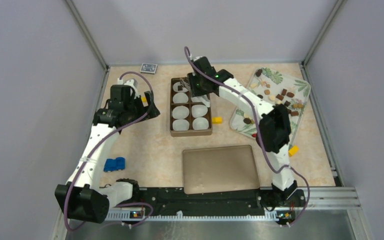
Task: Pack the chocolate
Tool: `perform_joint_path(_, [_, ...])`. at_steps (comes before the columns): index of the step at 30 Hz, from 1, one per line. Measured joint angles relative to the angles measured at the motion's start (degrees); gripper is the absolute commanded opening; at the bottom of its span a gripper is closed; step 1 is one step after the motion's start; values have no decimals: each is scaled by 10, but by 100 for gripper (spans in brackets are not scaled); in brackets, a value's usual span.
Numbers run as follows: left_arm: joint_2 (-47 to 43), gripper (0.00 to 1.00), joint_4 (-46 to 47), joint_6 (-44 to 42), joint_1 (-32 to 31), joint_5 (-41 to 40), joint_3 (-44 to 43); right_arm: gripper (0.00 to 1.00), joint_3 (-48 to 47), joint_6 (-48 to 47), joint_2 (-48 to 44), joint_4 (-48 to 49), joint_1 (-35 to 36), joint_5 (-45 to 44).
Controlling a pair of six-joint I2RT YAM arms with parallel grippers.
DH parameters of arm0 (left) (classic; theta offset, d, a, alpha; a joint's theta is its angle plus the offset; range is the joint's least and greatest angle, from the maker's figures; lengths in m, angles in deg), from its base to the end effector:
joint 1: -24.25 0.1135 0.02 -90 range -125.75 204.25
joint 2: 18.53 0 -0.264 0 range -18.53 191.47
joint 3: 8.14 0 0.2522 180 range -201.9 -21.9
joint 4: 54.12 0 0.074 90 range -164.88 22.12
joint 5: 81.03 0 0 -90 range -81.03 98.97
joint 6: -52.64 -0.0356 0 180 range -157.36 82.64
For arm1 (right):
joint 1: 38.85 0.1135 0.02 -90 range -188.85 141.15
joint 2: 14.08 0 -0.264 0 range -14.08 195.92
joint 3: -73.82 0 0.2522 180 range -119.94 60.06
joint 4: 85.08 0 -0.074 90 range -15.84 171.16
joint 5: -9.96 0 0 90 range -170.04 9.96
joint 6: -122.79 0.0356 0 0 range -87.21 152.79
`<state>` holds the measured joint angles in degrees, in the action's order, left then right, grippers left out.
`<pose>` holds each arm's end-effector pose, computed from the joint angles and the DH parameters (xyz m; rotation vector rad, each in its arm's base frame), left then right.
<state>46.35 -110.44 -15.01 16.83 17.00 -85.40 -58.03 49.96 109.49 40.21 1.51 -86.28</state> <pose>0.2303 -0.0350 0.3308 -0.2374 2.3551 -0.4188 0.3766 0.3150 0.2905 -0.4316 2.3642 0.3473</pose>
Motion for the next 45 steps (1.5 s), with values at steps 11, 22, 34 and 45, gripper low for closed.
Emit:
perform_joint_path(11, [0, 98, 3, 3, 0, 16, 0, 37, 308, 10, -383, 51, -26, -68])
perform_joint_path(22, [1, 98, 37, 10, 0, 25, 43, 37, 593, 105, -619, -69, -79, -116])
perform_joint_path(34, [24, 98, 67, 30, 0, 77, 61, 38, 660, 140, -646, -110, -79, -100])
perform_joint_path(45, [29, 97, 80, 28, 0, 93, 73, 40, 664, 129, -601, -83, -84, -90])
